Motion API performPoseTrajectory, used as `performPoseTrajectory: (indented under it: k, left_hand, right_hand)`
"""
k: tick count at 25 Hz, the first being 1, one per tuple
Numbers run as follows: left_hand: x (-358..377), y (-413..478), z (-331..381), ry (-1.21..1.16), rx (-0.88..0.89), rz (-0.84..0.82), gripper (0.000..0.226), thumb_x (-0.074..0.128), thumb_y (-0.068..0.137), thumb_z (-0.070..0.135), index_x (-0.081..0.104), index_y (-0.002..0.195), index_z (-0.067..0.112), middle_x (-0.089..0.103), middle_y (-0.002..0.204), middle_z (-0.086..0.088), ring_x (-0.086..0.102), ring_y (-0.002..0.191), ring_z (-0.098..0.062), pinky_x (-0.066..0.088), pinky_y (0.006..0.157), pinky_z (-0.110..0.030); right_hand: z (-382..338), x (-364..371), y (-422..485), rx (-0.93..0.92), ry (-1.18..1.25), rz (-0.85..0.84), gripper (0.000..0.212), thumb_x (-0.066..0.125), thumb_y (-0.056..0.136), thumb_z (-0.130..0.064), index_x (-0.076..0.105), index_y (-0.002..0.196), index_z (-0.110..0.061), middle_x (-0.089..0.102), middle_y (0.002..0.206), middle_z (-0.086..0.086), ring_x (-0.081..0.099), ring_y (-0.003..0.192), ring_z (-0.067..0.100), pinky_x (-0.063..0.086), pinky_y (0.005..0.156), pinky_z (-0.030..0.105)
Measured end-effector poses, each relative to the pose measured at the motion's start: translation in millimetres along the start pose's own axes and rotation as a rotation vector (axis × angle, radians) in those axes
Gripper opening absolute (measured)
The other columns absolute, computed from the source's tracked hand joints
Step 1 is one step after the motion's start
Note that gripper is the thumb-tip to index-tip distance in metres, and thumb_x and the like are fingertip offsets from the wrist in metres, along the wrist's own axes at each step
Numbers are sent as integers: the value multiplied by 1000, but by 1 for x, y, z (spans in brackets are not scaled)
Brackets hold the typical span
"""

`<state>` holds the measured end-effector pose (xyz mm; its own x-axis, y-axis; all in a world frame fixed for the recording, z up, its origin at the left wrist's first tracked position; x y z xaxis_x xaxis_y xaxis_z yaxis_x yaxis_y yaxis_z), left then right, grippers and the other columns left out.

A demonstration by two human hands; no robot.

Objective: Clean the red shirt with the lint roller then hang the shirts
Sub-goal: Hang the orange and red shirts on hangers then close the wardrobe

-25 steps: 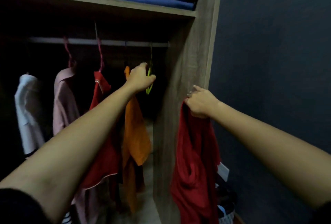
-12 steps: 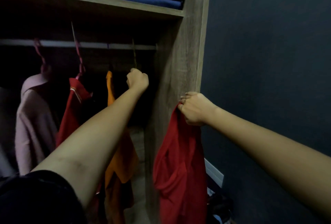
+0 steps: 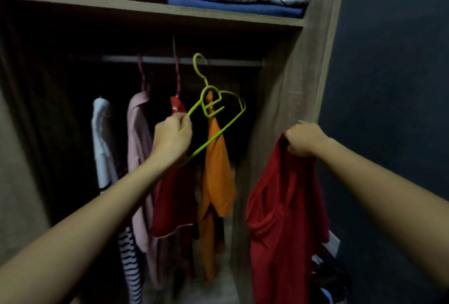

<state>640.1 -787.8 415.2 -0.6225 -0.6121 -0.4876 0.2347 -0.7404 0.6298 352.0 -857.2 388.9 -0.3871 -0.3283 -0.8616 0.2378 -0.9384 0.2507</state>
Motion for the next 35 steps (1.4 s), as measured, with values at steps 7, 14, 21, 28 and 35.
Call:
performPoseTrajectory:
  k: [7,14,21,28,35]
  left_hand:
    - [-110,-72,-99,-72,28,-5,20,53,93,22,71,95,14,65,74,-20,50,48,17,36,48,-2]
    - [-113,-110,-88,-130,147,-211,20,53,78,54,54,77,73,69,70,26,59,61,4,44,57,-21]
    - [-97,-123,-63,-204,254,131,24,53,87,25,72,98,33,72,82,4,68,75,-14,46,68,-16]
    - [-4,-219,-6,52,388,67,32,55,78,42,56,108,33,36,121,-5,41,108,-25,38,90,-37]
    - [34,-211,-120,-372,67,-540,56,51,65,21,58,103,60,61,112,26,48,117,8,27,104,-10]
  right_hand:
    - [-23,-13,-23,163,610,-56,35,54,77,-7,62,111,-4,63,114,21,60,104,34,50,82,33]
    - [-74,-86,-62,-23,720,26,49,53,76,-4,58,124,-15,61,124,14,58,112,28,49,90,30]
    - [-108,-155,-120,-238,309,698,43,32,89,-55,59,88,-21,69,82,4,68,78,29,35,52,28]
    - [-109,-187,-131,-201,403,825,36,39,93,-49,56,84,-19,68,74,8,66,73,33,33,52,29]
    - [-98,-147,-149,-475,427,660,41,37,90,-50,59,78,-17,58,74,5,63,69,30,52,53,37]
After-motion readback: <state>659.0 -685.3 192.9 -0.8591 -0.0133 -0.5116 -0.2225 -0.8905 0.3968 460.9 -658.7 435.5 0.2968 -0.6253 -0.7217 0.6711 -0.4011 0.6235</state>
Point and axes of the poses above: each hand's wrist, its own y-axis towards the middle knuckle, its own x-axis out of the palm, z = x × y, the point moved 8 cm from there along y, towards the middle knuckle
